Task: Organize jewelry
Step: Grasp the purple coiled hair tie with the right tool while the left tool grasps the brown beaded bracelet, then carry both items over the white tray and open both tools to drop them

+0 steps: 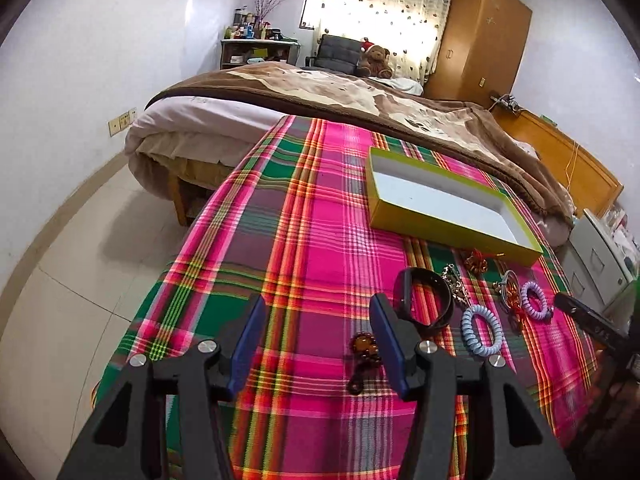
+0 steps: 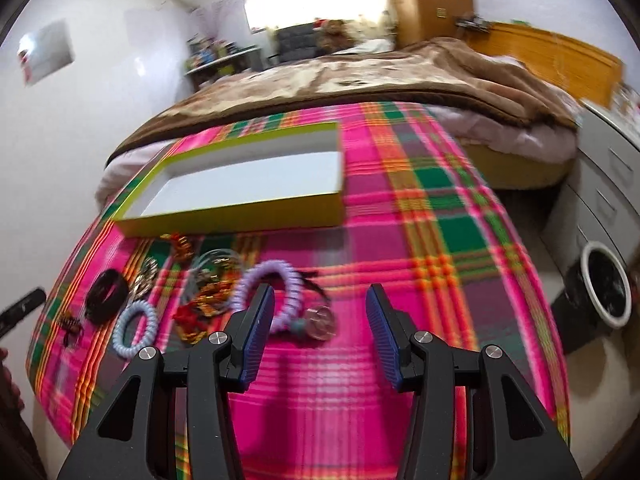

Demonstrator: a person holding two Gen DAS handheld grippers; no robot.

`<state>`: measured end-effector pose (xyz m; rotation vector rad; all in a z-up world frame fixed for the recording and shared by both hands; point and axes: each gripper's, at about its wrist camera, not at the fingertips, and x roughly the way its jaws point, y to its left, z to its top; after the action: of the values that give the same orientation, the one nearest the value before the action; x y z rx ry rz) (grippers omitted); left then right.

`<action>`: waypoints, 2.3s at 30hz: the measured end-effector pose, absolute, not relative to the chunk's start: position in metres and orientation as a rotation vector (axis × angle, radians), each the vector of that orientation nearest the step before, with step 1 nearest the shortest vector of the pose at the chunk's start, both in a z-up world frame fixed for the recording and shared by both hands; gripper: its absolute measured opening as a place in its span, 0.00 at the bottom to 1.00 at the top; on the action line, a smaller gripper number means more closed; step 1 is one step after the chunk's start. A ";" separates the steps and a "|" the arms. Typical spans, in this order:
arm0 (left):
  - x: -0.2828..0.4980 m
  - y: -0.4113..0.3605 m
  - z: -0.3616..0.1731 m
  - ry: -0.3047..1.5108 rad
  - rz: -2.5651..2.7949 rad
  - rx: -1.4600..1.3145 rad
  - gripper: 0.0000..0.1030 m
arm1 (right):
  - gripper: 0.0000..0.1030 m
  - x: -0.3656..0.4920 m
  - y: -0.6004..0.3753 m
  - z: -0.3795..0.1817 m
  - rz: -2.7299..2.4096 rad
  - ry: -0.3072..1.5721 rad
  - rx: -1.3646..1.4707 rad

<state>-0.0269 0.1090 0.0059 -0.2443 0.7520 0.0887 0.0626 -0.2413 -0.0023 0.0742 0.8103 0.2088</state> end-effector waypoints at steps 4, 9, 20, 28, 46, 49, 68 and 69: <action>-0.028 0.117 0.004 0.763 0.085 -0.252 0.56 | 0.47 0.072 -0.229 -0.007 0.229 0.835 0.028; -0.029 0.115 0.001 0.787 0.044 -0.243 0.56 | 0.47 0.082 -0.225 -0.014 0.248 0.866 0.018; -0.018 0.080 -0.010 0.848 -0.058 -0.168 0.56 | 0.10 0.081 -0.223 -0.013 0.243 0.857 0.016; -0.010 0.070 -0.022 0.901 -0.067 -0.130 0.56 | 0.09 0.074 -0.235 0.000 0.224 0.792 0.085; -0.001 0.063 -0.017 0.887 -0.077 -0.100 0.27 | 0.09 0.064 -0.232 0.018 0.271 0.745 0.124; 0.001 0.060 -0.007 0.865 -0.086 -0.092 0.27 | 0.09 0.064 -0.234 0.023 0.271 0.734 0.127; 0.102 0.050 0.041 0.768 -0.147 -0.106 0.27 | 0.09 0.122 -0.232 0.056 0.243 0.700 0.096; 0.108 0.052 0.041 0.771 -0.143 -0.118 0.27 | 0.09 0.127 -0.231 0.056 0.242 0.701 0.088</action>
<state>0.1085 0.0519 0.0405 -0.1177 0.7707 -0.1428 0.1267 -0.2309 0.0563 0.0878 0.7015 0.2419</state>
